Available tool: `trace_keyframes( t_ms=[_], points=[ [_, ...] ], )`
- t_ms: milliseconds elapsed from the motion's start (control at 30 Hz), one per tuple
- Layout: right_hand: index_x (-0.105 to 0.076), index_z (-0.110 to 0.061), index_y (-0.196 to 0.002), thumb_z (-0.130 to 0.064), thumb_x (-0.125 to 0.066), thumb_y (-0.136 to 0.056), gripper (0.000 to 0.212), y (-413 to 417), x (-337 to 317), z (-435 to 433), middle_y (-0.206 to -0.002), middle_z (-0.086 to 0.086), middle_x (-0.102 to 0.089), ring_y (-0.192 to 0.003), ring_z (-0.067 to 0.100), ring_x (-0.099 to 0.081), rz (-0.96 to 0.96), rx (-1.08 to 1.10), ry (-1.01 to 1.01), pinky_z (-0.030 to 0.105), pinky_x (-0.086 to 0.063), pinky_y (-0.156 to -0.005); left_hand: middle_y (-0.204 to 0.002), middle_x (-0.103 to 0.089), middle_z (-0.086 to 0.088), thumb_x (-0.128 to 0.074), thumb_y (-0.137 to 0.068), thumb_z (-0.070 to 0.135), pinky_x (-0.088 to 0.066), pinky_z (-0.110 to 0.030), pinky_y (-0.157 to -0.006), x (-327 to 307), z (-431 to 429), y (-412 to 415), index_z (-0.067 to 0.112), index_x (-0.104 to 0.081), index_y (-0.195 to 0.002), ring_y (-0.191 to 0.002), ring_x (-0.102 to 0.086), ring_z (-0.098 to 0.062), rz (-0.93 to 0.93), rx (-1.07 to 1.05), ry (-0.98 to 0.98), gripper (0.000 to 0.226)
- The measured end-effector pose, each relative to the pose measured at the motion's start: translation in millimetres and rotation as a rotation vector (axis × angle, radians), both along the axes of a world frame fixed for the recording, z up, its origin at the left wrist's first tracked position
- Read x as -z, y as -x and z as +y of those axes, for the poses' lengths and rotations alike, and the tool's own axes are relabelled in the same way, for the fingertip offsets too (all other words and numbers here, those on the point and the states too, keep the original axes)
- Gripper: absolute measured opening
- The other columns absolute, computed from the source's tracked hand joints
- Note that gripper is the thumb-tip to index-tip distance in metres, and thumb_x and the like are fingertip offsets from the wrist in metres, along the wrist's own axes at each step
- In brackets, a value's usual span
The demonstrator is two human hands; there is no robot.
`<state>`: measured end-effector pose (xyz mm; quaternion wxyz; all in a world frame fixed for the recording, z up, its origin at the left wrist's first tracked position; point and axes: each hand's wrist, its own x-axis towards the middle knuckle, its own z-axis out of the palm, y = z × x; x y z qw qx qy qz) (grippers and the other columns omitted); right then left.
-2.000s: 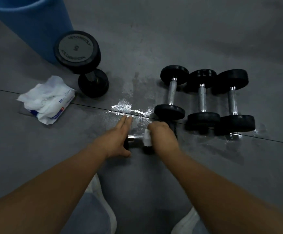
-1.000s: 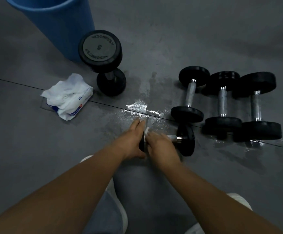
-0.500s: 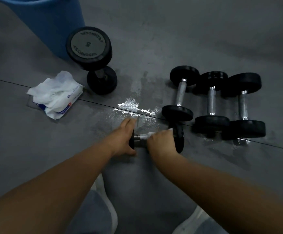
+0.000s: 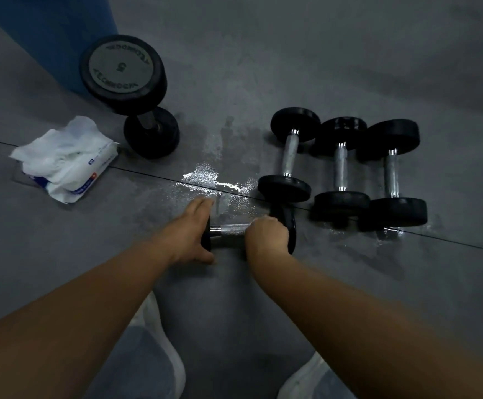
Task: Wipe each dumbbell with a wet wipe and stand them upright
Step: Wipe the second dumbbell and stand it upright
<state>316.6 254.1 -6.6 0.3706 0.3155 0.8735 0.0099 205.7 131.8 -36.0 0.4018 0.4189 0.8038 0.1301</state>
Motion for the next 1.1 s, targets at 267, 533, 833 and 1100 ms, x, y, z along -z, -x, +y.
trace_keyframes(
  t_ms=[267,533,833,1100],
  points=[
    [-0.067,-0.007,-0.100,-0.021,-0.048,-0.092,0.025,-38,-10,-8,-0.103,0.015,-0.067,-0.101,0.031,-0.062,0.604,0.770,0.376,0.026,-0.039,-0.072,-0.162,-0.003,-0.009,-0.094,-0.056,0.038,-0.021,-0.030,-0.119,-1,2,2,0.013,-0.006,-0.155,-0.149,-0.014,-0.025,-0.026,-0.008,-0.002,0.135],
    [-0.023,0.013,-0.141,-0.008,-0.015,-0.090,0.056,-28,9,-31,-0.142,0.031,-0.034,-0.129,0.041,-0.038,0.176,-0.122,-0.146,0.042,-0.039,-0.097,-0.163,0.002,-0.008,-0.094,-0.057,0.034,-0.022,-0.032,-0.120,-5,0,0,0.016,-0.002,-0.156,-0.150,-0.012,-0.024,-0.039,-0.010,0.004,0.136],
    [-0.042,0.005,-0.132,-0.016,-0.027,-0.098,0.042,-14,0,-18,-0.122,0.027,-0.049,-0.106,0.038,-0.047,-0.091,-0.446,-0.297,0.038,-0.038,-0.077,-0.162,-0.002,-0.008,-0.093,-0.058,0.033,-0.023,-0.028,-0.116,-6,2,0,0.014,-0.004,-0.155,-0.148,-0.018,-0.024,-0.039,-0.005,0.012,0.133],
    [-0.056,-0.003,-0.120,-0.013,-0.041,-0.098,0.029,9,-13,16,-0.118,0.016,-0.059,-0.108,0.032,-0.057,0.266,-0.116,-0.051,0.034,-0.046,-0.079,-0.162,-0.003,-0.006,-0.092,-0.059,0.033,-0.028,-0.028,-0.116,-7,4,4,0.014,-0.004,-0.155,-0.146,-0.022,-0.024,-0.038,0.004,0.014,0.132]
  ],
)
